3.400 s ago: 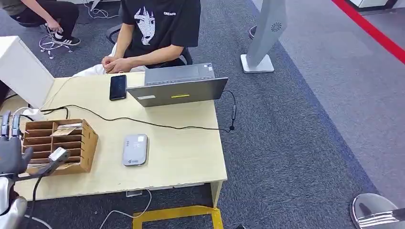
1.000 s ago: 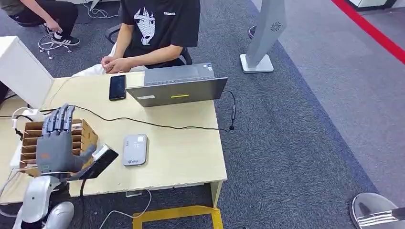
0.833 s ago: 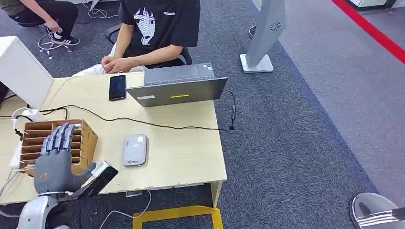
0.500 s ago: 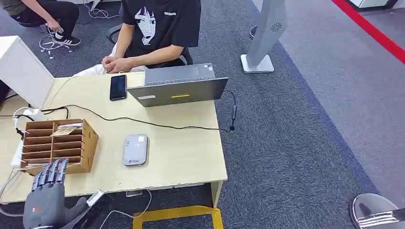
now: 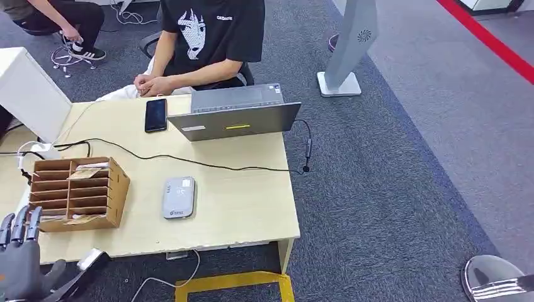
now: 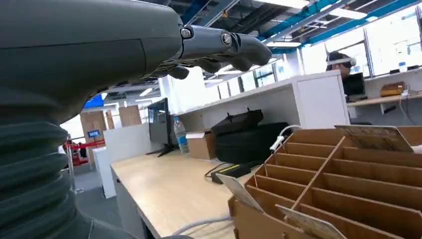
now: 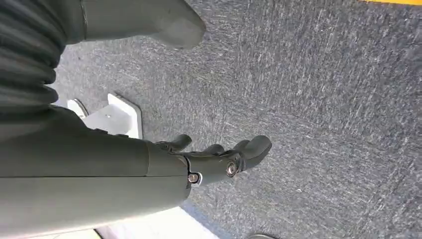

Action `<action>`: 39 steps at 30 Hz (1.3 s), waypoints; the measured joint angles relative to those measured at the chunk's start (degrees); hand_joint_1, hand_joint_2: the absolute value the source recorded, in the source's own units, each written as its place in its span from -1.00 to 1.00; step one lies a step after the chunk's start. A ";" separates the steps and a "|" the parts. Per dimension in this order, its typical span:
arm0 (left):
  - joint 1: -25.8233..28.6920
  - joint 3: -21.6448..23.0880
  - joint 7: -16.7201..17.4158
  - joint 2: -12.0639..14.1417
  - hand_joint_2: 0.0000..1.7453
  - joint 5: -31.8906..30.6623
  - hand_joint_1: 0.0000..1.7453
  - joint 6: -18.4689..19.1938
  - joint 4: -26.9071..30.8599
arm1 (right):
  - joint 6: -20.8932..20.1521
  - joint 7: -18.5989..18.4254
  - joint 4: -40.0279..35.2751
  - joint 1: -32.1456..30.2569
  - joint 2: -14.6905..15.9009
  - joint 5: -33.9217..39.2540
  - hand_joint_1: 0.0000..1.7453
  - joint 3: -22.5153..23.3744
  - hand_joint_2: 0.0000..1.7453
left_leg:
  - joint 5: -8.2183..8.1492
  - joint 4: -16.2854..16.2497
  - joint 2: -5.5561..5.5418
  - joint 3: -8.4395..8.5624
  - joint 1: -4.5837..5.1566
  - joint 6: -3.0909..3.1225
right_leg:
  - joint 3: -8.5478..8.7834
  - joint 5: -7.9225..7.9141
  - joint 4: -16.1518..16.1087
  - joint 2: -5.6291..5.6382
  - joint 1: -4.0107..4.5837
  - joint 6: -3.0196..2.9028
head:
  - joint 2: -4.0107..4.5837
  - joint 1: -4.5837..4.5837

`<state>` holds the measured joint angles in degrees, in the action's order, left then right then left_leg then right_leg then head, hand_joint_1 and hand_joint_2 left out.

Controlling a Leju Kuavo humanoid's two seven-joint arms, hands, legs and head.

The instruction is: Pass the card to the sensor for recognition and then transmit it.

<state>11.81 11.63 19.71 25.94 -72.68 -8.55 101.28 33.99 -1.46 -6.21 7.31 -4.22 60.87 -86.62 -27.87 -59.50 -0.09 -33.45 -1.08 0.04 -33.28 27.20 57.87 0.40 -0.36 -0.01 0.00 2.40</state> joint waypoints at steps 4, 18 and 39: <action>-2.48 -0.83 -4.19 -0.41 1.00 -1.92 -1.00 -5.45 -4.08 | -0.02 -0.20 -0.09 0.62 -0.33 -0.24 -1.00 -0.11 1.00 | 0.01 0.00 -0.01 0.01 0.00 0.00 | 0.01 -0.01 0.00 -0.04 -0.01 0.00 | 0.00 0.00; -10.94 -2.18 -16.76 -9.58 1.00 1.42 -1.00 -20.94 -24.70 | 0.04 -1.12 -0.31 1.87 -0.76 -0.96 -1.00 -1.53 1.00 | 0.02 -0.03 -0.08 0.03 0.00 -0.01 | 0.03 -0.03 0.00 -0.06 -0.01 0.00 | 0.00 0.00; -14.53 -2.93 -18.64 -14.43 1.00 3.96 -1.00 -23.45 -33.92 | 0.20 -1.07 -0.35 2.62 -0.63 -0.07 -1.00 -1.60 1.00 | 0.02 -0.03 -0.08 0.04 0.00 -0.01 | 0.03 -0.03 0.00 -0.05 0.00 0.00 | 0.00 0.02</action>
<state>-2.72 8.70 1.07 11.52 -68.72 -32.00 67.36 34.18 -2.53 -6.56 9.92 -4.85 60.81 -88.21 -27.85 -59.53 -0.17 -33.41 -1.09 0.03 -33.26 27.17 57.87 0.35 -0.37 -0.01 0.00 2.43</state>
